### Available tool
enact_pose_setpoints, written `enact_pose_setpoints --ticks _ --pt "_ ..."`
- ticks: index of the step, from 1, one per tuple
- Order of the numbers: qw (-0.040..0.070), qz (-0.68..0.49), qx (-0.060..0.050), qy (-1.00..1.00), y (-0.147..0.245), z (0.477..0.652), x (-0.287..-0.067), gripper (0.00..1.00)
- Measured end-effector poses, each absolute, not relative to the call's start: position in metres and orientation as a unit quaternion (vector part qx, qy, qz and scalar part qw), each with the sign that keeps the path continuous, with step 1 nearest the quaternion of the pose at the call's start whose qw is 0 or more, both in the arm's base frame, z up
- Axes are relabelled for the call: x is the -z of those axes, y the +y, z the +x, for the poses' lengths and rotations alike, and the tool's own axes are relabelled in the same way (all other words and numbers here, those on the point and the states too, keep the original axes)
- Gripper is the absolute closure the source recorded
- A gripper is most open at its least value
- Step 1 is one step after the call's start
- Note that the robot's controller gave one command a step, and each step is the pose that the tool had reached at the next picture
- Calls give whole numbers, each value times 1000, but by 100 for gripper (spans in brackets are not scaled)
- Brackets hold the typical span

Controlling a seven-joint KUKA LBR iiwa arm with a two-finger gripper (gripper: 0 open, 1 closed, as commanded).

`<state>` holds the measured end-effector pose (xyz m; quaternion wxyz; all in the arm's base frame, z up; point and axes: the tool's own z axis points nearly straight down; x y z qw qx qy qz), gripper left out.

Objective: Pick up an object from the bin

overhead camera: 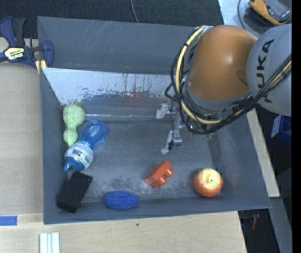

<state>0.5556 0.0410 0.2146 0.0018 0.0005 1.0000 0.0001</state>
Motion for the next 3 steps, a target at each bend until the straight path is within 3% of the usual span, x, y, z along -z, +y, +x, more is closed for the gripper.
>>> enact_pose_setpoints --ticks 1,2,3 --pt "6 -113 0 994 35 537 -177 0" --pt "3 -187 1 982 92 550 -170 0" --pt "1 -173 -1 985 72 538 -151 0"
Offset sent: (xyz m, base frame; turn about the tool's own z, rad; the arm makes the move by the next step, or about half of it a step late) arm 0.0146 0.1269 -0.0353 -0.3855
